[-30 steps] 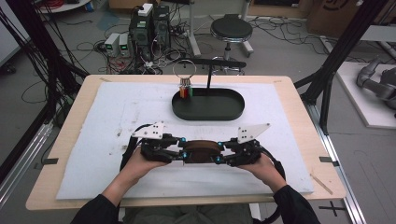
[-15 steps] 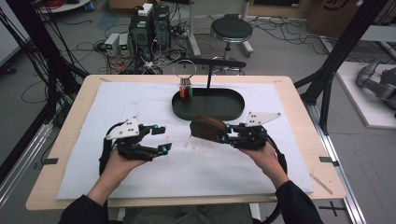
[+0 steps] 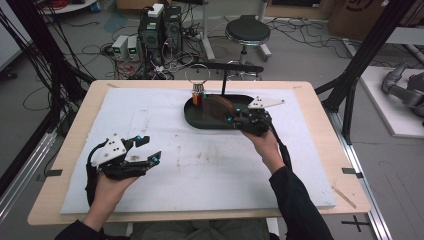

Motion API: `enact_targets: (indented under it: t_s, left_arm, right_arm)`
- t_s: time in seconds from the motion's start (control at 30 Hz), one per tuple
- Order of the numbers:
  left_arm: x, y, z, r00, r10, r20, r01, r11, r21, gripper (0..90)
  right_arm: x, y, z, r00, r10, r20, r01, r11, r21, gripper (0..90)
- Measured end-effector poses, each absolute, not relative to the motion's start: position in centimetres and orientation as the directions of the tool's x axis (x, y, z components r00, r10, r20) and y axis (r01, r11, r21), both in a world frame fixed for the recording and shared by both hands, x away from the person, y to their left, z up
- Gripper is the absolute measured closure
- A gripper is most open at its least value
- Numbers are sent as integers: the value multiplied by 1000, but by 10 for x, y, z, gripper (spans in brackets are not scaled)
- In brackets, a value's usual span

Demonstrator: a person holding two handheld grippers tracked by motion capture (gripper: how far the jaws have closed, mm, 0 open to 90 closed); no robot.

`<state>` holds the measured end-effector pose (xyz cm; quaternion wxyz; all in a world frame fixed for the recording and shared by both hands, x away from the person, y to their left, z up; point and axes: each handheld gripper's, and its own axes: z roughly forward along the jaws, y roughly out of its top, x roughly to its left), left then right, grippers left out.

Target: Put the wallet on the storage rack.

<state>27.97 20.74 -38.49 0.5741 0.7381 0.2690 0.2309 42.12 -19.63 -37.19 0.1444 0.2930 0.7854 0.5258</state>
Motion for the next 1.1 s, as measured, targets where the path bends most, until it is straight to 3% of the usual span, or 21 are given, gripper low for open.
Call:
enact_targets:
  t_s: [0.23,0.67,1.1]
  left_arm:
    - [276,206,-384,751,658,58,98,-197,975,344]
    - [275,209,-388,755,653,53,104,-199,975,344]
    - [275,209,-389,767,640,52,98,-197,975,346]
  right_arm:
    - [453,-181,-389,-737,665,121,374,252,893,679]
    - [475,-190,-417,-658,740,144,449,231,863,676]
    - [478,-195,-427,-628,775,70,457,294,840,661]
